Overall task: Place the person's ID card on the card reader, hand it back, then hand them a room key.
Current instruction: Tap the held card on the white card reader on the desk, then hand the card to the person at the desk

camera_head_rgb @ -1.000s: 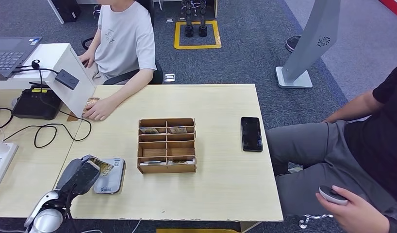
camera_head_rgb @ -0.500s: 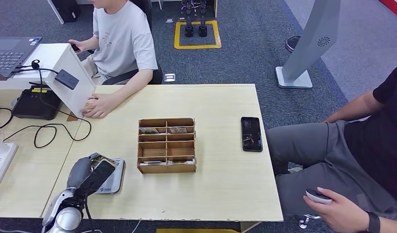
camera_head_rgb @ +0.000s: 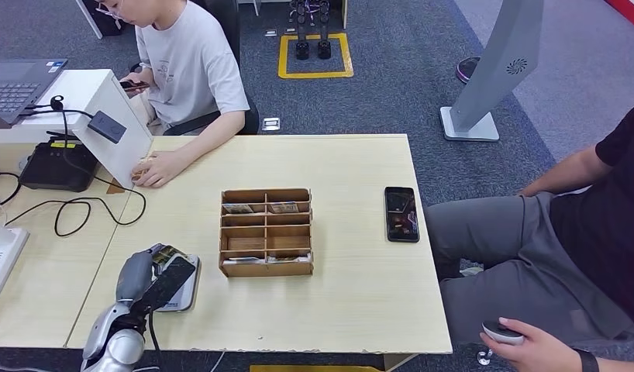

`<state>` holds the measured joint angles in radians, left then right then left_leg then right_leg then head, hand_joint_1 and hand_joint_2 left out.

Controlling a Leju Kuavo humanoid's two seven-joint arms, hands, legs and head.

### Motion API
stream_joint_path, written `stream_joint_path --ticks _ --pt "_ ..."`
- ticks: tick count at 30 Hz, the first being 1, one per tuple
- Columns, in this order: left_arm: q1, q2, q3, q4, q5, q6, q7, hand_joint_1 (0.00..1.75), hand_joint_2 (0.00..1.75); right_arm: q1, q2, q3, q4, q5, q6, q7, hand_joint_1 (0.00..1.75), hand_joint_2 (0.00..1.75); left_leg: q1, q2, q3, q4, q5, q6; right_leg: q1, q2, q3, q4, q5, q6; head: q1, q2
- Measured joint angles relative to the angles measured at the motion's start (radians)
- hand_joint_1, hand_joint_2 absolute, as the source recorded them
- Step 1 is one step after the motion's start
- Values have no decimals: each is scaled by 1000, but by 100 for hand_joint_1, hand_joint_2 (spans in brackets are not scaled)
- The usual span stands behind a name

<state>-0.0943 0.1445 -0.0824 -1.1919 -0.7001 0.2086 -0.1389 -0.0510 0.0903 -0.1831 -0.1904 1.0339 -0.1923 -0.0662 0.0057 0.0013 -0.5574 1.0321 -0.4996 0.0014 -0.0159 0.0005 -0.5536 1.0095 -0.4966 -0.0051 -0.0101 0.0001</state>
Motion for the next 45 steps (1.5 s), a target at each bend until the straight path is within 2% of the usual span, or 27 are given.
stream_joint_path --ticks 6,14,19,23,27,33,38,41,45 --pt "-4 -6 2 42 -19 37 0 175 175 -1 2 0 0 2 0 0 0 175 0 0 0 0 0 0 0 0 0 0 0 0 0 0" --pt "-34 -10 3 129 -158 145 61 175 175 -2 6 0 -4 3 0 4 0 175 0 0 1 0 0 0 0 -1 2 0 0 0 0 0" --pt "-55 -12 3 162 -173 154 55 175 175 -2 7 -1 -5 3 0 4 0 175 0 -1 3 0 0 0 0 -2 3 0 0 0 0 0" --pt "-60 -14 3 167 -172 177 20 175 175 -2 7 -1 -5 4 0 4 0 175 0 0 3 0 1 0 0 -2 3 0 0 0 0 0" --pt "-64 -15 4 130 -75 142 -29 175 175 -2 7 -2 -5 6 -4 3 0 175 0 -1 3 0 2 -1 0 -2 3 0 1 -1 0 0" --pt "-78 -18 11 2 194 68 -91 175 175 -1 7 -6 -5 10 -19 -3 0 175 0 0 2 0 2 -1 0 -1 2 0 1 -1 0 0" --pt "-131 -18 21 -117 362 42 -106 175 175 -1 7 -9 -5 13 -21 -5 0 175 0 -1 1 0 2 -1 0 -1 1 0 1 -1 0 0" --pt "-176 -13 26 -162 406 54 -101 175 175 -1 6 -9 -5 18 -21 -5 0 175 0 -1 1 0 2 -1 0 -1 1 0 1 -1 0 0" --pt "-224 -3 27 -182 374 113 -114 175 175 -2 6 -10 -5 27 -17 -3 0 175 0 0 1 0 2 -1 0 -1 1 1 1 -1 0 0"
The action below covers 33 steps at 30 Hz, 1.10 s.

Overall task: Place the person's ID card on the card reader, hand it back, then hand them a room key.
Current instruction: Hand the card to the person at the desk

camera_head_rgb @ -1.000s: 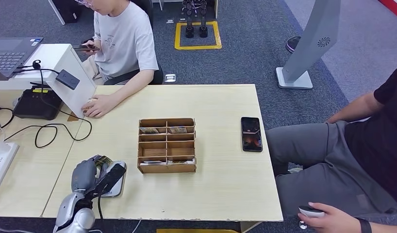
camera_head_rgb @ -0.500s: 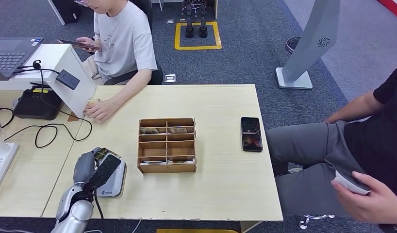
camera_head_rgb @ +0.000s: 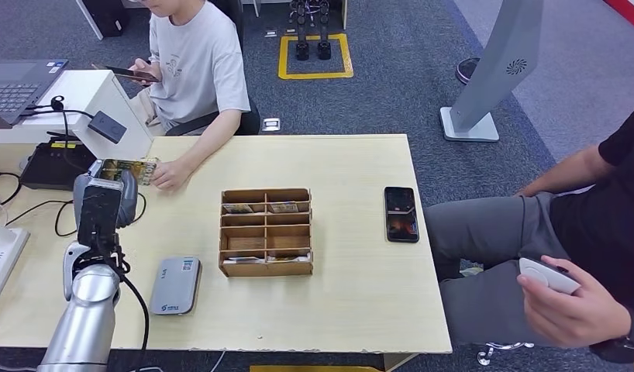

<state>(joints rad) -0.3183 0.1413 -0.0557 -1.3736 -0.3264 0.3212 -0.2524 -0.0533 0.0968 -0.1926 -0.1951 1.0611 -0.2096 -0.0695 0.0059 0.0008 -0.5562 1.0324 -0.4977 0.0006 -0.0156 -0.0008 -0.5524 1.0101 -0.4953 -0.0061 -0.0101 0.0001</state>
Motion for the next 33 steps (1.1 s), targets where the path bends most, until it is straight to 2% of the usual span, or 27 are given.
stream_joint_path --ticks 7,13,16,20,31,33 --pt "-56 11 0 26 -255 220 -42 175 175 -18 4 1 -2 21 21 14 0 175 1 0 -1 0 0 0 1 0 -1 0 0 0 0 0" --pt "-57 32 0 80 -549 341 -22 175 175 -27 9 3 -4 30 38 30 0 175 1 0 -1 0 0 0 1 1 -1 0 0 0 0 0" --pt "-57 48 0 107 -708 363 -6 175 175 -28 9 3 -5 35 43 28 0 175 1 0 -1 0 0 0 1 1 -1 0 0 0 0 0" --pt "-55 61 0 135 -788 364 -5 175 175 -28 9 3 -7 35 48 18 0 175 1 0 -1 0 0 0 1 1 -1 0 0 0 0 0" --pt "-54 80 -35 185 -766 361 -5 175 175 -32 9 4 -9 29 46 7 0 175 1 0 -1 0 0 0 1 1 -2 0 0 0 0 0" --pt "-54 84 -46 193 -741 354 -5 87 175 -32 9 4 -9 28 47 7 0 175 1 0 -1 0 0 0 1 1 -2 0 0 0 0 0"
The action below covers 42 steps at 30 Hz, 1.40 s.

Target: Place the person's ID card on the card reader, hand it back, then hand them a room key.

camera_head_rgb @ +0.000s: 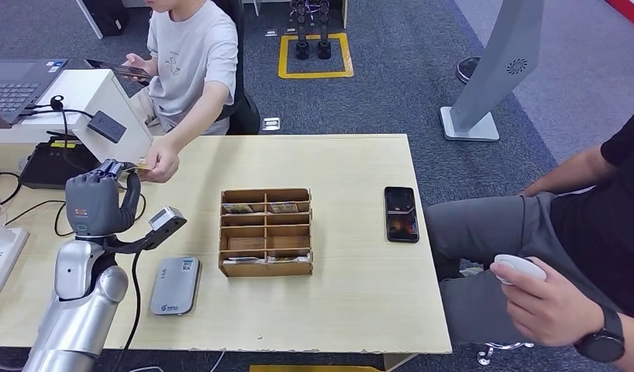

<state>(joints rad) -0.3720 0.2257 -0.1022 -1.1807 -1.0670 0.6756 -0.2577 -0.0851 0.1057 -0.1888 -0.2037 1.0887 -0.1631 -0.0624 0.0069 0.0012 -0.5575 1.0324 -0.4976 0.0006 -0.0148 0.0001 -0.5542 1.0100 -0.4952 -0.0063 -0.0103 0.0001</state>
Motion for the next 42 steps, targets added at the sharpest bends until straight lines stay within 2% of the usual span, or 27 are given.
stream_joint_path --ticks 2,6,16,18,21,24,27,29,33,42 --pt "0 2 -9 5 33 -20 0 0 175 0 0 0 0 -1 0 1 0 175 0 0 0 0 0 0 0 0 0 0 0 0 0 0" --pt "0 4 -20 8 138 -102 0 0 175 0 0 0 0 -5 -2 1 0 175 0 0 0 0 0 0 0 0 0 0 0 0 0 0" --pt "-1 1 -27 4 224 -157 0 0 175 1 0 0 0 -14 -10 2 0 175 0 0 0 0 0 0 0 0 0 0 0 0 0 0" --pt "5 1 -30 -14 270 -222 -2 0 175 2 0 0 0 -21 -16 3 0 175 0 0 0 0 0 0 0 0 0 0 0 0 0 0" --pt "39 3 -46 -78 370 -374 -24 0 175 7 0 -2 0 -31 -24 1 0 175 0 0 0 0 0 0 0 1 0 0 0 0 0 0" --pt "109 14 -78 -183 440 -505 -62 0 175 15 0 -4 0 -43 -32 -8 0 175 0 1 -1 0 -1 0 0 1 -1 0 0 0 0 0" --pt "188 33 -124 -296 465 -578 -94 0 175 23 -1 -12 0 -53 -37 -13 0 175 0 2 -2 0 -1 0 0 2 -2 -1 0 0 0 0" --pt "243 43 -162 -364 429 -579 -104 0 175 27 -2 -18 0 -56 -41 -17 0 175 0 2 -2 0 -2 0 0 2 -3 -1 0 0 0 0" --pt "313 60 -247 -446 260 -518 -78 0 175 29 -2 -26 0 -58 -47 -18 0 175 0 2 -3 0 -2 0 0 1 -3 -1 0 0 0 0" --pt "341 88 -351 -488 129 -477 -23 0 175 29 -2 -30 0 -55 -48 -7 0 175 0 2 -2 0 -1 0 0 1 -3 -1 0 -1 0 0"
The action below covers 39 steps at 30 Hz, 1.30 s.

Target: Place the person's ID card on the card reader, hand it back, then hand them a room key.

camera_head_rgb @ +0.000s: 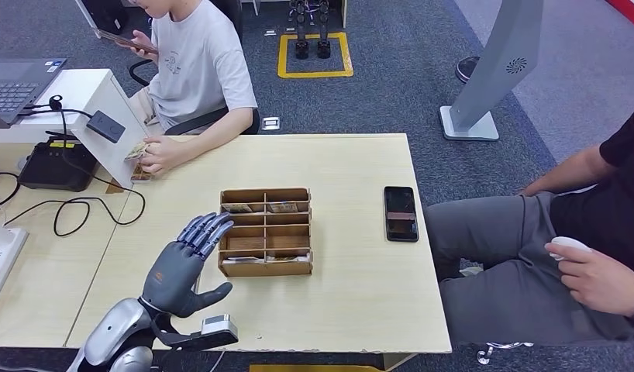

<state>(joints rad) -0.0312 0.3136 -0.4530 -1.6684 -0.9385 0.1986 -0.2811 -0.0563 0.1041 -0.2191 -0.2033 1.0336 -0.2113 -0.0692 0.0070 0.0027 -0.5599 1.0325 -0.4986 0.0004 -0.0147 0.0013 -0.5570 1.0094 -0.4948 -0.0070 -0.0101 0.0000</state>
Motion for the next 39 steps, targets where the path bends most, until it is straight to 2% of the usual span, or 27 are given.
stream_joint_path --ticks 5,11,21,29,39 --pt "-5 1 -54 15 -120 37 102 0 175 -1 1 -4 0 6 0 13 0 175 0 0 0 0 0 0 0 0 0 0 0 0 0 0" --pt "-5 -39 -81 120 -192 103 199 0 175 -1 3 -4 0 18 0 21 0 175 0 0 0 0 0 0 0 0 0 0 0 0 0 0" --pt "-7 -96 -79 206 -161 115 218 0 175 0 5 -5 0 24 -1 23 0 175 0 0 0 0 0 0 0 0 0 0 0 0 0 0" --pt "-6 -125 -45 221 -80 117 198 0 175 4 7 -10 0 26 -4 8 0 175 0 0 0 0 0 0 0 0 0 0 0 0 0 0" --pt "-28 -167 -22 236 -76 116 196 0 175 9 7 -14 0 36 -1 6 0 175 0 0 0 0 0 0 0 0 0 0 0 0 0 0"
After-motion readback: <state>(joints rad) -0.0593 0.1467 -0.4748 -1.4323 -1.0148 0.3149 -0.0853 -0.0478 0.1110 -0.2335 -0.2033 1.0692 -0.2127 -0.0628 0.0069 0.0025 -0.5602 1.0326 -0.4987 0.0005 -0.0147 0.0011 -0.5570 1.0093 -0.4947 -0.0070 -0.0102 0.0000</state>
